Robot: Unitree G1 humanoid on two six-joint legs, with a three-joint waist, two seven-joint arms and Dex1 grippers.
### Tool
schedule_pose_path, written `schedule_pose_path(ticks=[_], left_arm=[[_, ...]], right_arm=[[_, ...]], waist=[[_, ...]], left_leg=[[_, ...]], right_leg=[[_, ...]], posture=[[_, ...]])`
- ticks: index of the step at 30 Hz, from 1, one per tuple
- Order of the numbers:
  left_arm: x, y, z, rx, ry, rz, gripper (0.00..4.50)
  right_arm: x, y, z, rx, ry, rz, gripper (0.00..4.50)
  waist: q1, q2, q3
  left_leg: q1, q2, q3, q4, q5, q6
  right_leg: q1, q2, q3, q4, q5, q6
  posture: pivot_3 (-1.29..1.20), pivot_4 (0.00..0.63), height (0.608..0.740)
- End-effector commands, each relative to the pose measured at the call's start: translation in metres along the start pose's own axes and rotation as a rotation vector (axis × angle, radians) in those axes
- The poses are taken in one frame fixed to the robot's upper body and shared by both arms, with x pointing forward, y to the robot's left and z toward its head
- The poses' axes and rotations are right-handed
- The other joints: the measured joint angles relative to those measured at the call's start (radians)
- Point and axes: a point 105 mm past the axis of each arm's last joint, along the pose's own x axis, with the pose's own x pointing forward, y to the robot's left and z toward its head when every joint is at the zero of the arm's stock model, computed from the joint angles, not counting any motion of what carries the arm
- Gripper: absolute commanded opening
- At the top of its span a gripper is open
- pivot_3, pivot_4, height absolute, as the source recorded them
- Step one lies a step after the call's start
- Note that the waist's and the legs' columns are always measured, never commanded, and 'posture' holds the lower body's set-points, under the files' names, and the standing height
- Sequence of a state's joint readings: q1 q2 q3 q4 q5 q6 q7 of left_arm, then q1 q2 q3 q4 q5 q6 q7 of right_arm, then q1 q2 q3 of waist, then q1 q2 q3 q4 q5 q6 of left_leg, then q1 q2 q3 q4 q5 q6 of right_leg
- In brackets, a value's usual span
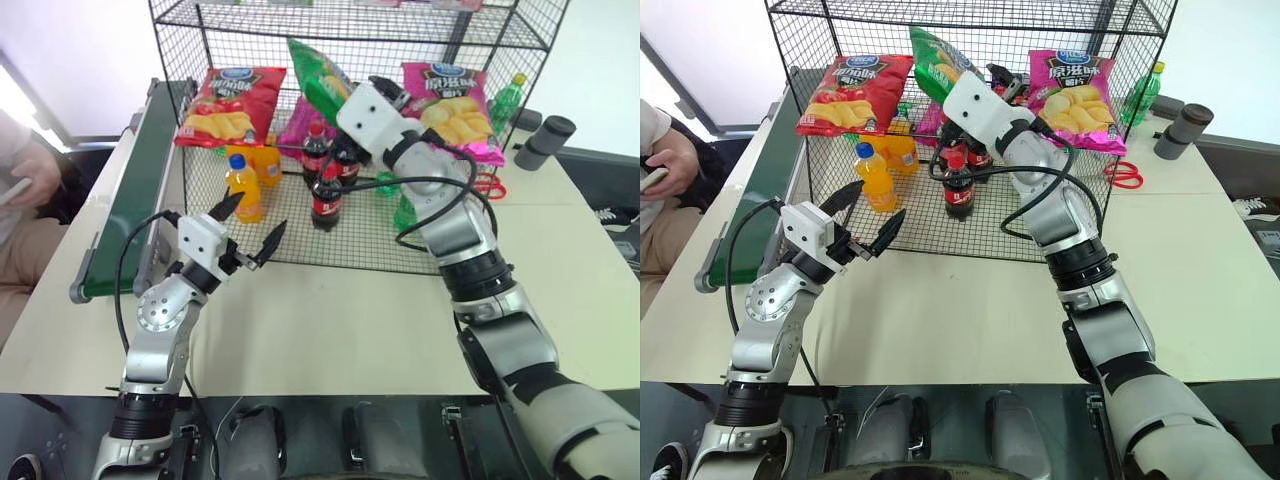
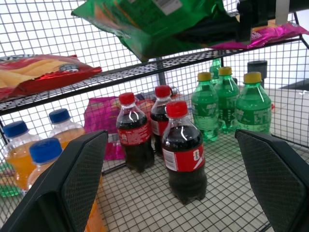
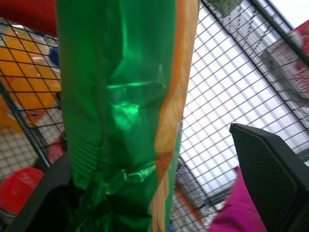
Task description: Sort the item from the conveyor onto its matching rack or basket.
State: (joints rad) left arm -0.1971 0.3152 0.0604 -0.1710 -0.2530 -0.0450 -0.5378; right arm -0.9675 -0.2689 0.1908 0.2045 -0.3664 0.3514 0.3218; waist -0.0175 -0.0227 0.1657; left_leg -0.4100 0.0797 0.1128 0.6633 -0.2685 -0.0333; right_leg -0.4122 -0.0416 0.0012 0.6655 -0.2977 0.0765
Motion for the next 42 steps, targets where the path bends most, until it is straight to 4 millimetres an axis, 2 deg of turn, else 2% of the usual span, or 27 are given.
schedule_pose_path(ticks=[1,3,5,12,14,17,19,24,26,30,33,36,38,42], left_arm=[[0.003,-0.002,0.013,0.014,-0.043,-0.007,4.5],[0.003,-0.002,0.013,0.014,-0.044,-0.007,4.5],[0.003,-0.003,0.013,0.013,-0.044,-0.008,4.5],[0.003,-0.006,0.014,0.012,-0.044,-0.01,4.5],[0.003,-0.006,0.014,0.011,-0.043,-0.009,4.5],[0.003,-0.006,0.013,0.008,-0.043,-0.01,4.5],[0.003,-0.008,0.013,0.002,-0.042,-0.014,4.5],[0.002,-0.014,0.009,-0.008,-0.034,-0.027,4.5],[0.002,-0.015,0.009,-0.011,-0.034,-0.029,4.5],[0.002,-0.015,0.008,-0.015,-0.036,-0.026,4.5],[0.001,-0.015,0.008,-0.015,-0.035,-0.022,4.5],[0.0,-0.016,0.007,-0.013,-0.032,-0.024,4.5],[-0.001,-0.015,0.007,-0.012,-0.03,-0.025,4.5],[-0.001,-0.015,0.006,-0.01,-0.028,-0.026,4.5]], right_arm=[[-0.002,-0.015,0.008,0.075,-0.024,-0.038,4.0],[-0.003,-0.016,0.009,-0.055,-0.033,-0.034,4.0],[-0.003,-0.016,0.009,-0.049,-0.037,-0.032,4.0],[-0.004,-0.019,0.013,-0.22,-0.046,-0.022,4.0],[-0.004,-0.017,0.014,-0.412,-0.052,-0.003,4.0],[-0.003,-0.02,0.018,-0.439,-0.049,0.0,4.0],[-0.002,-0.017,0.014,-0.464,-0.019,0.066,4.0],[-0.005,-0.012,0.016,-0.434,0.005,0.225,4.0],[-0.006,-0.013,0.017,-0.489,0.006,0.257,4.0],[-0.011,-0.005,0.013,-0.483,0.016,0.355,4.0],[-0.013,-0.009,0.015,-0.47,-0.001,0.357,4.0],[-0.015,-0.011,0.022,-0.376,-0.029,0.374,4.0],[-0.015,-0.01,0.023,-0.309,-0.035,0.376,4.0],[-0.015,-0.006,0.027,-0.288,-0.06,0.375,4.0]], waist=[[0.0,0.0,0.0],[0.0,0.0,0.0],[-0.001,0.0,0.0],[-0.003,0.0,0.0],[-0.003,0.0,0.0],[-0.002,0.0,0.0],[-0.003,0.0,0.0],[-0.002,0.0,0.0],[-0.002,0.0,0.0],[-0.001,0.0,0.0],[-0.001,0.0,0.0],[-0.001,0.0,0.0],[-0.001,0.0,0.0],[0.0,0.0,0.0]], left_leg=[[0.0,0.0,0.0,0.0,0.0,0.0],[0.0,0.0,0.0,0.0,0.0,0.0],[0.0,0.0,0.0,0.0,0.0,0.0],[0.0,0.0,0.0,0.0,0.0,0.0],[0.0,0.0,0.0,0.0,0.0,0.0],[0.0,-0.001,0.0,0.0,0.0,0.0],[0.0,-0.001,0.0,0.0,0.0,0.0],[0.0,0.0,0.0,0.0,0.0,0.0],[0.0,0.0,0.0,0.0,0.0,0.0],[0.0,0.0,-0.001,0.0,0.0,0.0],[0.0,0.0,-0.001,0.0,0.0,0.0],[0.0,0.0,-0.001,0.0,0.0,0.0],[0.0,0.0,-0.001,0.0,0.0,0.0],[0.0,0.0,-0.001,0.0,0.0,0.0]], right_leg=[[0.0,0.0,0.0,0.0,0.0,0.0],[0.0,0.0,0.0,0.0,0.0,0.0],[0.0,0.0,0.0,0.0,0.0,0.0],[0.0,0.0,0.0,0.0,0.0,0.0],[0.0,0.0,0.0,0.0,0.0,0.0],[0.0,0.0,0.0,0.0,0.0,0.0],[0.0,0.0,0.0,0.0,0.0,0.0],[0.0,0.0,0.0,0.0,0.0,0.0],[0.0,0.0,0.0,0.0,0.0,0.0],[0.0,0.0,0.0,0.0,0.0,0.0],[0.0,0.0,0.0,0.0,0.0,0.0],[0.0,0.0,0.0,0.0,0.0,0.0],[0.0,0.0,0.0,0.0,0.0,0.0],[0.0,0.0,0.0,0.0,0.0,0.0]], posture=[[0.0,0.15,0.74],[0.0,0.15,0.74],[0.0,0.15,0.74],[0.0,0.15,0.74],[0.0,0.15,0.74],[0.0,0.15,0.74],[0.0,0.15,0.74],[0.0,0.15,0.74],[0.0,0.15,0.74],[0.0,0.15,0.74],[0.0,0.15,0.74],[0.0,0.15,0.74],[0.0,0.15,0.74],[0.0,0.15,0.74]])
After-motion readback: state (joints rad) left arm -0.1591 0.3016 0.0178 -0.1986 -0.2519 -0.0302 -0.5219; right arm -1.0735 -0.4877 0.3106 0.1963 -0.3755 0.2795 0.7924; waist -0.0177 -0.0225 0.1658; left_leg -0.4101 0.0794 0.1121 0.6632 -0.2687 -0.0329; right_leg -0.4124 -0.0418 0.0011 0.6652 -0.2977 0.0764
